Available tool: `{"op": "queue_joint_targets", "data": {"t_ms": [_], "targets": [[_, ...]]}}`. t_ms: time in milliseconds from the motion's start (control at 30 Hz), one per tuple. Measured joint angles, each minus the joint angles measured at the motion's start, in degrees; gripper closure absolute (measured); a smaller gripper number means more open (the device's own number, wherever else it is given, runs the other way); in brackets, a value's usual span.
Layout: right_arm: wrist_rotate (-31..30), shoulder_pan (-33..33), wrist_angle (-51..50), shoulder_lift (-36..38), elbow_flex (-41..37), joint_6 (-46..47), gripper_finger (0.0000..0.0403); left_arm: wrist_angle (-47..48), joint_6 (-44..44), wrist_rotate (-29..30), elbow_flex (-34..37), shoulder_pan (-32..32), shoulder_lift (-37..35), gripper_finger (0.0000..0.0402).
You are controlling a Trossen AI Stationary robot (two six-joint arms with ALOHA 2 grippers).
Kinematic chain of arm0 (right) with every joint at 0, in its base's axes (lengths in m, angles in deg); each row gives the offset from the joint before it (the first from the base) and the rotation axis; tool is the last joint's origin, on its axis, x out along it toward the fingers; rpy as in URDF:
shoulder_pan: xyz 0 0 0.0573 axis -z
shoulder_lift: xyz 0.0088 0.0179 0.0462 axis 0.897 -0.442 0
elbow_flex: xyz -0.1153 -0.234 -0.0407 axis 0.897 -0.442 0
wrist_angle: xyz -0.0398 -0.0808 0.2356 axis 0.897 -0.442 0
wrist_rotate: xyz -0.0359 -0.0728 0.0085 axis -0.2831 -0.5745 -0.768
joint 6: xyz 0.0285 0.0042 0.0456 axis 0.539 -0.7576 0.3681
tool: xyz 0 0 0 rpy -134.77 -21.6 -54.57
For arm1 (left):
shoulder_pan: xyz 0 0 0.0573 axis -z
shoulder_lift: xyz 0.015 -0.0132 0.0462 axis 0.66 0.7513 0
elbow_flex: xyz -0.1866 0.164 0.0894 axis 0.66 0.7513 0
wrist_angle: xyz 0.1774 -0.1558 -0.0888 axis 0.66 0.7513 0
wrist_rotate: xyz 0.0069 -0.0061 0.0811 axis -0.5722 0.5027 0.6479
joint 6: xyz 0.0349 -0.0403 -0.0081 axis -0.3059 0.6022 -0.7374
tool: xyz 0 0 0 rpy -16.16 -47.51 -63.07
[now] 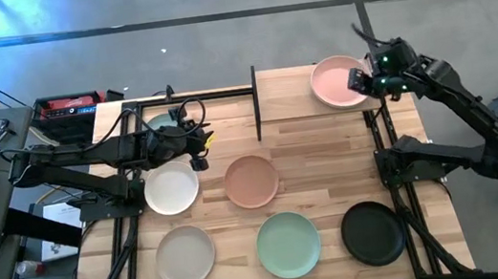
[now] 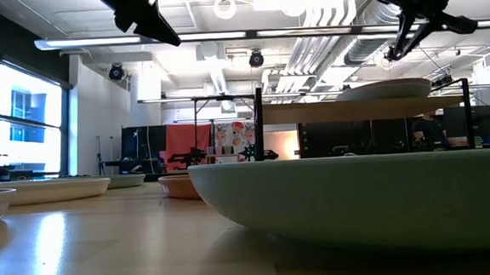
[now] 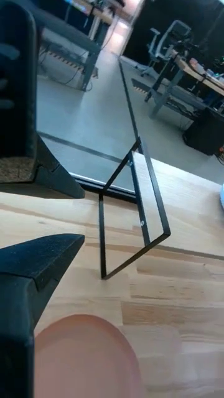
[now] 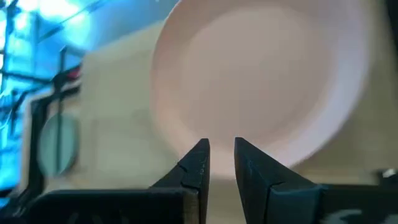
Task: Place and stack plates onto a shelf
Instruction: Stack the green plate on top of the light brown plate on the shelf
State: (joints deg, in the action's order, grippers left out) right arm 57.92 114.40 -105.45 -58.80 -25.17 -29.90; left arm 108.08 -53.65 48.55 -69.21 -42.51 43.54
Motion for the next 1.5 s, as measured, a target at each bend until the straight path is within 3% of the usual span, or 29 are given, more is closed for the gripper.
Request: {"op": "queue_joint_targets", "data": {"t_ms": [267,467,900,1200,1500], "targets": [[0.19,-15.72,0.75,-0.04,0.0,9.44,0.035,2.83,9.53,-1.14,0.0,0.0,0.0,0.0312],[-2.68,-30.36,1.19,-2.22,0.0,18.85,0.035,6.0,18.92,-7.16,0.0,0.02,0.02,0.0312],[-8.73,-60.07,14.72,-19.11,0.0,36.24,0.035,7.46,31.42,-17.48,0.0,0.11,0.02,0.0312],[-8.56,-73.07,21.78,-31.91,0.0,52.93,0.035,14.38,39.6,-23.17,0.02,0.11,0.02,0.0312],[-8.4,-80.43,24.86,-39.49,0.0,65.27,0.035,15.82,43.56,-28.27,2.53,0.11,0.14,0.0312]]}}
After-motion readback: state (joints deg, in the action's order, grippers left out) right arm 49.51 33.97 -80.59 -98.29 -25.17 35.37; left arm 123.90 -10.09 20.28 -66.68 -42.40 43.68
